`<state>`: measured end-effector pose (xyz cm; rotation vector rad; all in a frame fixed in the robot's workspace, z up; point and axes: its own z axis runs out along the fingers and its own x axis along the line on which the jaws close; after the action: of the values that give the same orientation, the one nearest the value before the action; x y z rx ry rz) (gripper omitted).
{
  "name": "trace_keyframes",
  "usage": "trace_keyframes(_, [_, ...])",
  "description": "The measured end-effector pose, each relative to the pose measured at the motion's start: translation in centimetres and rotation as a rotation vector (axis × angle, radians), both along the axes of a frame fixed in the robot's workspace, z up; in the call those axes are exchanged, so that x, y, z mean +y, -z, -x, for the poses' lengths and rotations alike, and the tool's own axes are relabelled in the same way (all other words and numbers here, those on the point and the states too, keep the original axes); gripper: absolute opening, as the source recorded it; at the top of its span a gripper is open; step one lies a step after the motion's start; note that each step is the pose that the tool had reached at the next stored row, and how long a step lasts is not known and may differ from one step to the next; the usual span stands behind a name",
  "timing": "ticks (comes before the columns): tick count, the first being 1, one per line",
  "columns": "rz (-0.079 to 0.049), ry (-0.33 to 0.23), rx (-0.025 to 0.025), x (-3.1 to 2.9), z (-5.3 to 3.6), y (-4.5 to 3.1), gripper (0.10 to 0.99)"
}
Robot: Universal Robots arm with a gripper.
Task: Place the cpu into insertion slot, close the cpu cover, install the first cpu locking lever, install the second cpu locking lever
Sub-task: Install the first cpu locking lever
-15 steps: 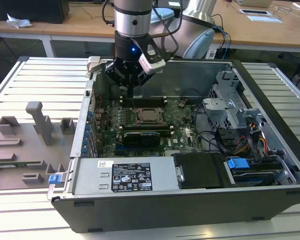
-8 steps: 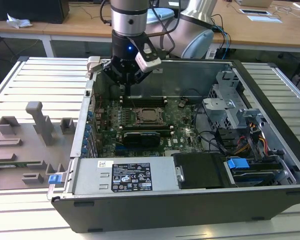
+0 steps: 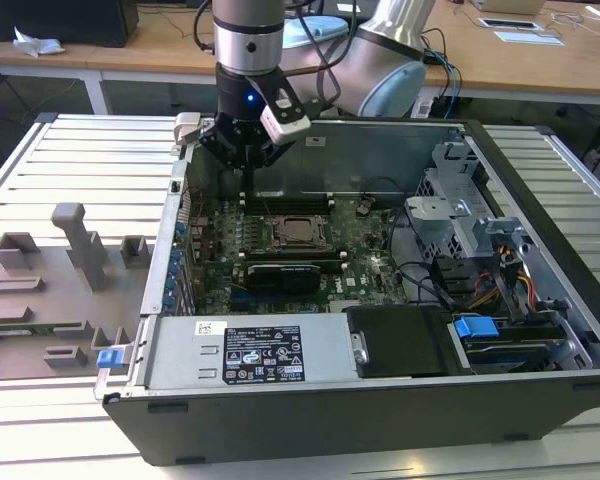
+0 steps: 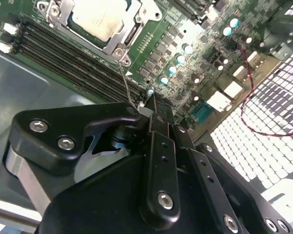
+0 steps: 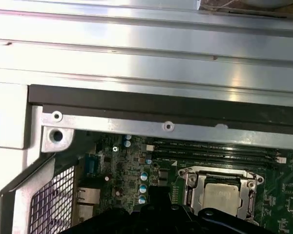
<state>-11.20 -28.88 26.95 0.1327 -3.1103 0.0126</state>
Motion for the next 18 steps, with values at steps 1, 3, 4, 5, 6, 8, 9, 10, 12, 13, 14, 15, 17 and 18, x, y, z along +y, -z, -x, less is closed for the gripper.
trace_keyframes(1, [0.0,0.0,0.0,0.19,0.0,0.21,0.106])
trace_keyframes(3, [0.0,0.001,0.0001,0.41,0.01,0.4,0.106])
trace_keyframes(4, [0.0,0.001,0.0001,0.55,0.0,0.52,0.106])
trace_keyframes(5, [0.0,0.001,0.0,0.67,-0.08,0.68,0.106])
trace_keyframes(6, [0.0,0.001,0.0001,0.78,-0.43,0.8,0.106])
trace_keyframes(8, [0.0,0.001,0.0005,0.87,-1.17,0.93,0.106])
trace_keyframes(9, [0.0,0.001,0.0006,0.87,-1.33,0.97,0.106])
trace_keyframes(10, [0.0,0.001,0.0008,0.87,-1.5,0.99,0.106])
trace_keyframes(12, [0.0,0.001,0.0015,0.88,-2.12,1.09,0.106])
trace_keyframes(13, [0.0,0.001,0.0018,0.88,-2.5,1.14,0.106])
trace_keyframes(14, [0.0,0.001,0.0022,0.88,-2.83,1.17,0.106])
trace_keyframes(15, [0.0,0.001,0.0026,0.88,-3.17,1.21,0.106])
trace_keyframes(17, [0.0,0.001,0.0034,0.88,-3.85,1.3,0.106])
trace_keyframes(18, [0.0,0.001,0.0035,0.88,-3.98,1.33,0.106])
